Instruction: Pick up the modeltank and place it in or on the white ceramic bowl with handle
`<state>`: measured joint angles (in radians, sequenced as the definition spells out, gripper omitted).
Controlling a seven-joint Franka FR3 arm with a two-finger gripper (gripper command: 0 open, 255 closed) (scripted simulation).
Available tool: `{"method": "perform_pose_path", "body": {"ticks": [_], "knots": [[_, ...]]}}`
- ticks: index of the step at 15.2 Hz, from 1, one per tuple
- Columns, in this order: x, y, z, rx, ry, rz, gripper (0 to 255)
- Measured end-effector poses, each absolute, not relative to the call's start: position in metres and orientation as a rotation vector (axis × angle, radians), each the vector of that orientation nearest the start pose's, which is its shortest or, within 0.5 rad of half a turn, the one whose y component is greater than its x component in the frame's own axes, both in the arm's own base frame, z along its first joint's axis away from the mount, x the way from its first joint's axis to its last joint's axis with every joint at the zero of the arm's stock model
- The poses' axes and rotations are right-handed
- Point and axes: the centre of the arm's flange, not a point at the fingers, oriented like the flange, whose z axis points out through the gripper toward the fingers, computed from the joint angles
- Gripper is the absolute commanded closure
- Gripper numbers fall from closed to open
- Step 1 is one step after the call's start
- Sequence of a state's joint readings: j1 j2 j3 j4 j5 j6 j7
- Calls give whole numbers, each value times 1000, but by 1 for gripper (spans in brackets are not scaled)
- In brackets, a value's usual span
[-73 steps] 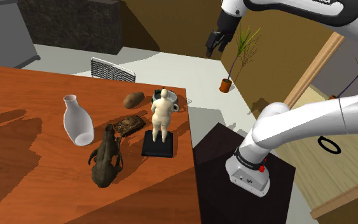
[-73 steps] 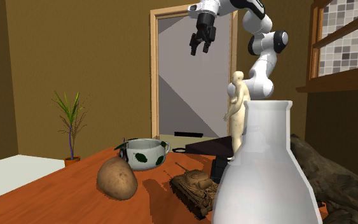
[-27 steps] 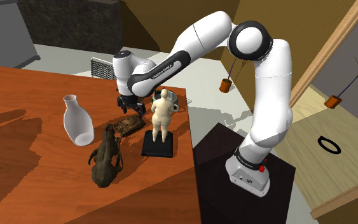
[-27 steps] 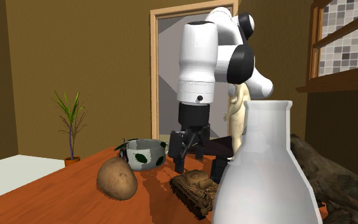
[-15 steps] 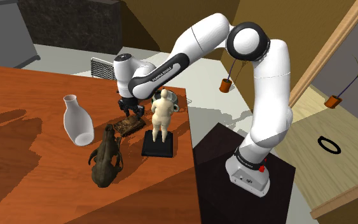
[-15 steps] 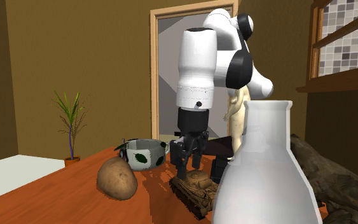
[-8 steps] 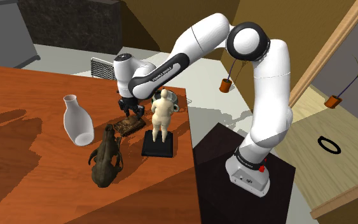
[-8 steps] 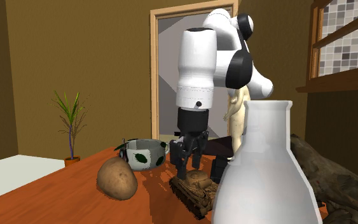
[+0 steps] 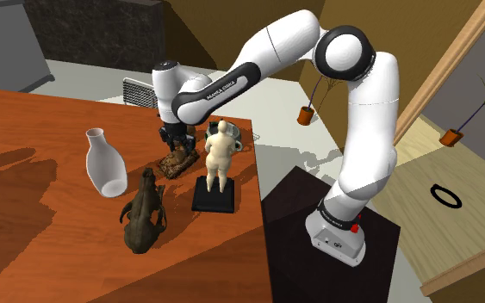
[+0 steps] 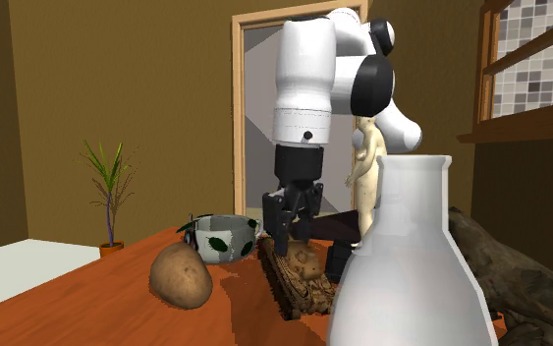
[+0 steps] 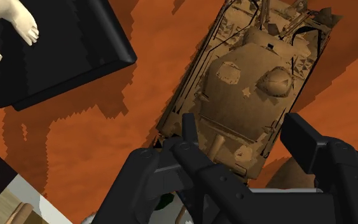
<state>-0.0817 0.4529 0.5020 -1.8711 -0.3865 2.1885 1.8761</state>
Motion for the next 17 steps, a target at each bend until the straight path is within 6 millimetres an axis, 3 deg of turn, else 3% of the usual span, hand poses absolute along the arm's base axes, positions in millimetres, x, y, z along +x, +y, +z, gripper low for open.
{"method": "perform_pose_path", "body": {"ticks": [17], "knots": [[584, 226, 382, -2618, 1898, -97, 255]]}}
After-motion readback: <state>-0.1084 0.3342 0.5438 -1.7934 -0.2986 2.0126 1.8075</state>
